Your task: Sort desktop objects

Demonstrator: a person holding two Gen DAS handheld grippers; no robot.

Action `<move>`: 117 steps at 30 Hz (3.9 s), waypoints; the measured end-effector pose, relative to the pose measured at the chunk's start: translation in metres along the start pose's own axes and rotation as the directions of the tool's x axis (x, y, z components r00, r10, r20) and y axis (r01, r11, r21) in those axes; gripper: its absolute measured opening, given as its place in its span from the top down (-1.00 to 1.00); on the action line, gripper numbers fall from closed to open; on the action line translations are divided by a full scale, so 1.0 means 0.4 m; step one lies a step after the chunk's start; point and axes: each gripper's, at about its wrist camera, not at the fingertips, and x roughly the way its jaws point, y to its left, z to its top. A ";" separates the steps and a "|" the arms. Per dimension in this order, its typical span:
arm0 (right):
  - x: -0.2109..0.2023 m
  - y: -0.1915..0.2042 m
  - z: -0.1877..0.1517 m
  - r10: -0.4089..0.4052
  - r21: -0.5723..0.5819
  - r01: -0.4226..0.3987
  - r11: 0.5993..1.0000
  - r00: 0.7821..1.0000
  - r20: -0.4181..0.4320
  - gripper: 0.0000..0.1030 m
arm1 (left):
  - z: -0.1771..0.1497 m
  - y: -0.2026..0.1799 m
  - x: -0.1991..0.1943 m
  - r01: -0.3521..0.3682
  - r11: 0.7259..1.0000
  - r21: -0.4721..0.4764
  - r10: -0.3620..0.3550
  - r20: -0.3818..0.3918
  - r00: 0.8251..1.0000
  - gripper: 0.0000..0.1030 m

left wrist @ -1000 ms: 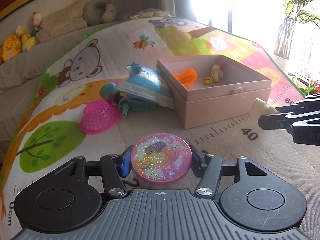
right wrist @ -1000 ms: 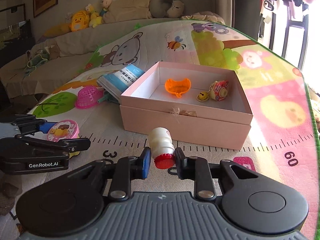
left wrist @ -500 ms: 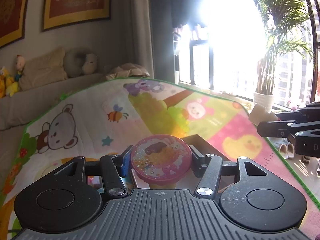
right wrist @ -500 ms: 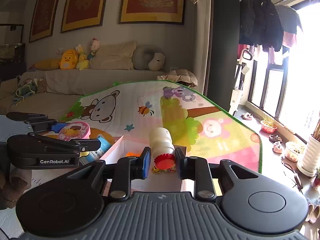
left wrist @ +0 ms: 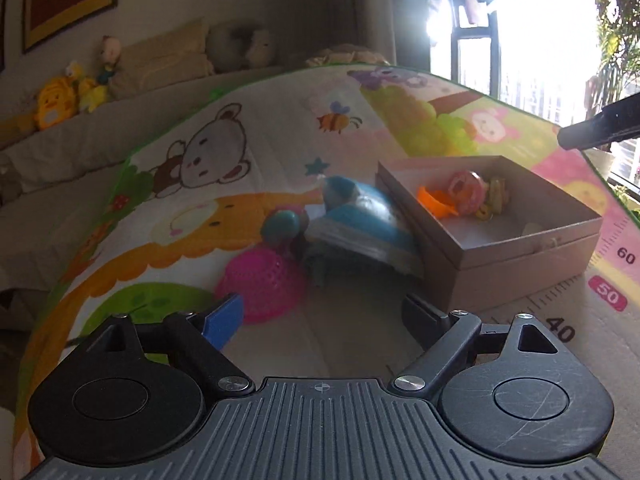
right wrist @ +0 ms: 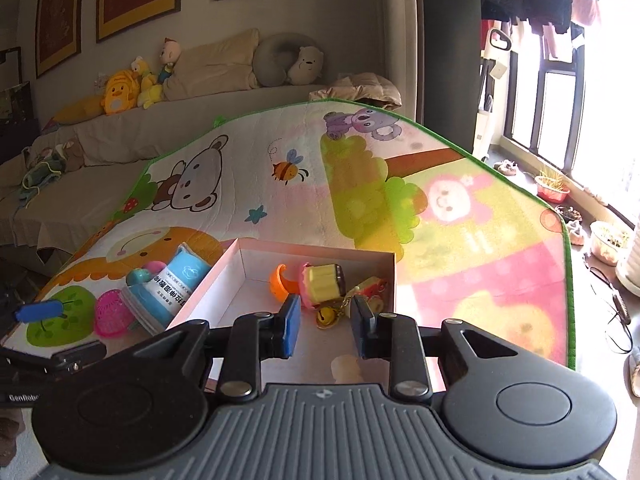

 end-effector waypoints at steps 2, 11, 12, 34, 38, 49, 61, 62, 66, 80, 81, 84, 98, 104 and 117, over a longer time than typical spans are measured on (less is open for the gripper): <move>0.022 0.039 0.034 0.056 0.013 -0.056 0.998 0.998 -0.032 0.36 | -0.030 0.033 -0.009 -0.019 0.999 -0.036 0.019 -0.008 1.000 -0.79; 0.297 0.299 0.170 0.146 -0.037 -0.158 0.987 0.964 -0.222 -0.18 | -0.055 0.103 -0.023 0.023 0.984 -0.175 -0.019 0.023 1.000 -0.87; 0.344 0.320 0.178 0.119 -0.051 -0.134 0.990 0.965 -0.235 -0.18 | -0.057 0.105 -0.024 0.035 0.983 -0.178 -0.030 0.027 0.999 -0.88; 0.456 0.398 0.149 0.061 -0.062 -0.095 0.994 0.908 -0.415 0.00 | -0.067 0.055 -0.078 0.211 0.971 -0.110 -0.210 0.021 0.977 -1.00; 0.593 0.421 0.158 -0.092 -0.150 0.039 0.988 0.925 -0.369 0.59 | -0.069 0.086 -0.059 0.158 0.974 -0.162 -0.160 -0.003 0.987 -1.00; 0.648 0.464 0.144 -0.025 -0.142 -0.048 0.989 0.879 -0.476 0.61 | -0.061 0.153 -0.065 0.087 0.966 -0.243 -0.085 0.018 0.996 -1.00; 0.244 0.436 -0.058 0.234 -0.127 -0.321 0.938 0.861 -0.451 0.54 | -0.057 0.175 -0.098 0.007 0.967 -0.253 -0.005 0.009 1.000 -1.00; 0.181 0.432 -0.081 0.234 -0.193 -0.325 0.926 0.893 -0.383 0.27 | -0.058 0.178 -0.101 -0.004 0.966 -0.260 0.006 0.006 1.000 -1.00; 0.007 0.404 -0.194 0.211 -0.346 -0.280 0.896 0.951 -0.224 -0.51 | -0.050 0.192 -0.097 -0.050 0.957 -0.287 0.044 -0.028 0.999 -1.00; -0.070 0.047 -0.326 -0.084 -0.011 0.083 0.996 0.989 -0.121 -0.31 | -0.055 -0.041 -0.104 0.229 0.972 -0.055 -0.234 -0.109 0.966 -1.00; -0.075 0.029 -0.330 -0.083 0.020 0.086 0.996 0.990 -0.116 -0.33 | -0.058 -0.066 -0.107 0.268 0.963 -0.033 -0.270 -0.118 0.956 -1.00; -0.092 -0.025 -0.346 -0.117 0.088 0.124 0.988 0.990 -0.077 -0.52 | -0.065 -0.138 -0.108 0.343 0.939 0.027 -0.335 -0.149 0.930 -1.00; -0.079 -0.074 -0.386 -0.132 0.201 0.141 0.969 0.990 -0.057 -0.74 | -0.059 -0.046 -0.045 0.013 0.996 -0.093 -0.027 -0.155 0.988 -1.00; -0.077 -0.068 -0.385 -0.155 0.191 0.162 0.968 0.986 -0.055 -0.87 | -0.051 -0.067 -0.045 0.214 0.963 -0.162 -0.234 -0.119 0.965 -1.00; -0.073 -0.069 -0.385 -0.167 0.188 0.176 0.966 0.984 -0.066 -0.94 | -0.054 -0.053 -0.010 0.050 0.995 -0.081 -0.063 -0.163 0.985 -0.40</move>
